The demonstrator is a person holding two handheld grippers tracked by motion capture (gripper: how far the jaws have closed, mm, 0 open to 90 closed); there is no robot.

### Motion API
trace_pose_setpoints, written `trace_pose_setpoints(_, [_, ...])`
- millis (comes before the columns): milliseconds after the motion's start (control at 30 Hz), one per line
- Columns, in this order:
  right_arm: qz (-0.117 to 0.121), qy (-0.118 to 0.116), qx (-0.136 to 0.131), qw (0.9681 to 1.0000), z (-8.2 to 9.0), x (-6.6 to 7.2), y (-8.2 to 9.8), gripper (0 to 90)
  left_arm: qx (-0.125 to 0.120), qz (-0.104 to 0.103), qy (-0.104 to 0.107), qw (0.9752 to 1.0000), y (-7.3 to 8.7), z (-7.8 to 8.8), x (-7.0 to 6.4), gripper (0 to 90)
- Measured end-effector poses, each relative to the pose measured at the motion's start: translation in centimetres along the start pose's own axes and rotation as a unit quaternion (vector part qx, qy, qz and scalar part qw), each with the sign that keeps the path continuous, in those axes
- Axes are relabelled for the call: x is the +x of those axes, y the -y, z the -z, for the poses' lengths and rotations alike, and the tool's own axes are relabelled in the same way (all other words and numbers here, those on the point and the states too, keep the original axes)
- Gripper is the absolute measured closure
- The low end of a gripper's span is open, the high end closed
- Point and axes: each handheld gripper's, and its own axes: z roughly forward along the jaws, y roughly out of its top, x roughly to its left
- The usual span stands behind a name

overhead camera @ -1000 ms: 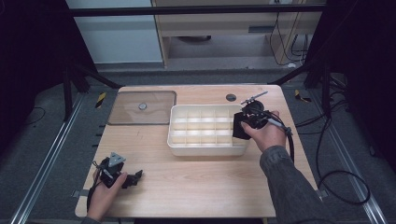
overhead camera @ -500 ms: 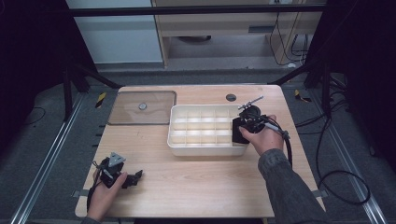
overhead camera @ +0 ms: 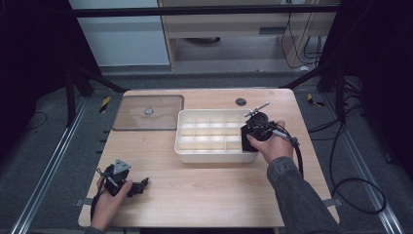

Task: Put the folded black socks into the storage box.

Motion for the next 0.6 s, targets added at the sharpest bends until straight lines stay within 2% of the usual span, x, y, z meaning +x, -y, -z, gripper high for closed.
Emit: trace_pose_setpoints(600, [0.0,-0.006,0.011,0.9999,-0.99,0.82,0.51,65.5,0.002,-0.002,0.001,1.0,-0.01,0.02,0.03,0.0])
